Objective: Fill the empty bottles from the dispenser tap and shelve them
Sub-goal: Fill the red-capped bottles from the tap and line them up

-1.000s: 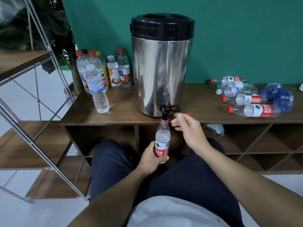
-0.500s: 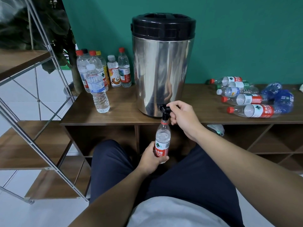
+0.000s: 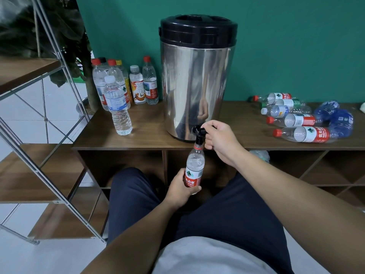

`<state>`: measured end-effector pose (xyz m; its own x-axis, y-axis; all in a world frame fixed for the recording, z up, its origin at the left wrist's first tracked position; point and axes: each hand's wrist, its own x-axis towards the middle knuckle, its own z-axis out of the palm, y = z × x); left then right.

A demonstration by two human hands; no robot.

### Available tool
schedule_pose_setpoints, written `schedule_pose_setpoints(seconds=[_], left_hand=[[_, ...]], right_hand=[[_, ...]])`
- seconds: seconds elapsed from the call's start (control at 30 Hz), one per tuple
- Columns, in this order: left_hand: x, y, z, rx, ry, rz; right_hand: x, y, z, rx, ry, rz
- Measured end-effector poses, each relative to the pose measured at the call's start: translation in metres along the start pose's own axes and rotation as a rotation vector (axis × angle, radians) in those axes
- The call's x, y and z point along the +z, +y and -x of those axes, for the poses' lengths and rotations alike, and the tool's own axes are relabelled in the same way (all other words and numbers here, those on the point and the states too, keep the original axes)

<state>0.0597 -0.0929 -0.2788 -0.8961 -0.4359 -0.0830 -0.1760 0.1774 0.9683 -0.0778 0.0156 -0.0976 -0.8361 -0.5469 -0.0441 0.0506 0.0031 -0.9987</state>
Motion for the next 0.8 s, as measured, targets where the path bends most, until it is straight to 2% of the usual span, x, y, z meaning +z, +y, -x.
schedule_pose_setpoints(seconds=[0.8], left_hand=[[-0.0083,0.0069,0.0080,-0.018,0.030,0.050]], right_hand=[[0.0005,0.0027,0.0011,-0.033,-0.008,-0.040]])
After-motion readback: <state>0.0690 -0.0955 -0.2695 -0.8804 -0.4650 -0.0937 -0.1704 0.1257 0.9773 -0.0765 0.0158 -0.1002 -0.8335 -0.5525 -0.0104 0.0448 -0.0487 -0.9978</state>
